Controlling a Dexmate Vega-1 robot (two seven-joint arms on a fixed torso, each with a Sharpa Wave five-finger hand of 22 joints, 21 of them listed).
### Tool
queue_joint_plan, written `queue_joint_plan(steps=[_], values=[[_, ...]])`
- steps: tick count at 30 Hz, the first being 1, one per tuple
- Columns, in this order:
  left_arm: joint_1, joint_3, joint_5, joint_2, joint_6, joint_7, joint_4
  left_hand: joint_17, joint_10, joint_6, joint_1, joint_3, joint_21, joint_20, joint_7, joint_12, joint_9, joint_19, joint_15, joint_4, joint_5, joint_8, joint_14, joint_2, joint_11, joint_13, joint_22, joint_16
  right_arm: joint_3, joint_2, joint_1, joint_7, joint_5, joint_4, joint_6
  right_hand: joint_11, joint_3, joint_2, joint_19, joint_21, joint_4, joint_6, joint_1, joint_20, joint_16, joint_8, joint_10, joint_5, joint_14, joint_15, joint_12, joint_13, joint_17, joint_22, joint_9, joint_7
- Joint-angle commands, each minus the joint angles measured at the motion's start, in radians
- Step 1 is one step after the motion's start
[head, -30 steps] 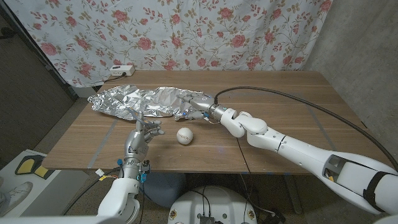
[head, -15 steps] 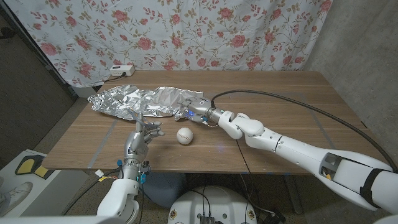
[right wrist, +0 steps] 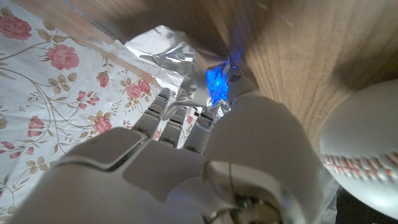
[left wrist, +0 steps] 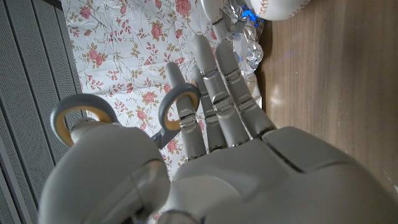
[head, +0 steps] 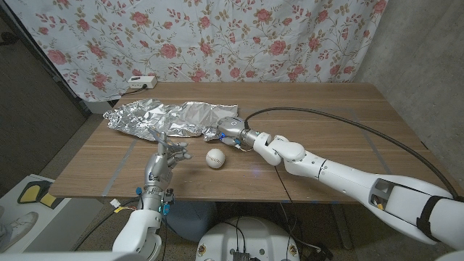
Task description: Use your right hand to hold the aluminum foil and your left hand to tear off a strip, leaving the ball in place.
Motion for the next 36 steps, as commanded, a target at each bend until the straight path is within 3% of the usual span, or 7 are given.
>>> queue_joint_plan(steps=[1, 7, 22, 36], values=[[0.003, 0.004, -0.003, -0.001, -0.002, 0.0, 0.002, 0.0, 0.078, 0.004, 0.004, -0.004, 0.006, -0.001, 0.01, 0.103, 0.004, 0.005, -0.003, 0.006, 0.0, -0.006, 0.001, 0.009, -0.066, 0.006, 0.002, 0.005, 0.028, -0.001, -0.022, -0.143, 0.095, 0.045, 0.103, -0.001, 0.002, 0.006, 0.032, 0.012, 0.003, 0.018, 0.027, -0.006, 0.011, -0.006, 0.026, 0.005, 0.025, -0.192, 0.029, 0.017, 0.012, 0.002, 0.001, -0.002], [0.001, 0.005, 0.0, 0.002, 0.0, -0.001, 0.0, -0.002, 0.078, 0.003, 0.006, -0.004, 0.007, -0.001, 0.011, 0.103, 0.007, 0.004, -0.003, 0.008, -0.001, -0.009, 0.002, 0.011, -0.07, 0.006, 0.001, 0.006, 0.073, -0.01, -0.044, -0.18, 0.178, 0.033, 0.16, 0.002, -0.001, 0.006, 0.051, 0.015, 0.002, 0.027, 0.039, -0.01, 0.018, -0.013, 0.023, 0.007, 0.048, -0.193, 0.045, 0.029, 0.021, 0.003, 0.002, -0.007], [0.002, 0.004, -0.004, 0.013, 0.022, 0.003, -0.023, -0.004, 0.078, 0.008, 0.009, -0.004, 0.012, -0.001, 0.006, 0.1, 0.012, 0.005, -0.004, 0.011, -0.002, -0.019, 0.002, 0.013, -0.068, 0.001, -0.004, 0.01, 0.156, -0.072, -0.105, -0.281, 0.183, -0.029, 0.149, 0.003, -0.004, 0.01, 0.069, 0.017, 0.003, 0.041, 0.057, -0.02, 0.02, -0.022, 0.01, 0.005, 0.066, -0.194, 0.061, 0.038, 0.033, 0.005, 0.004, -0.019], [-0.027, 0.022, -0.009, 0.024, 0.049, -0.003, -0.029, -0.007, 0.077, 0.011, 0.01, -0.004, 0.016, 0.0, 0.007, 0.101, 0.016, 0.006, -0.004, 0.014, -0.004, -0.027, 0.002, 0.014, -0.069, 0.003, -0.008, 0.011, 0.211, -0.095, -0.144, -0.308, 0.232, -0.052, 0.169, 0.003, -0.009, 0.012, 0.083, 0.019, 0.007, 0.047, 0.063, -0.024, 0.019, -0.028, 0.003, 0.001, 0.073, -0.194, 0.068, 0.037, 0.04, 0.006, 0.005, -0.019]])
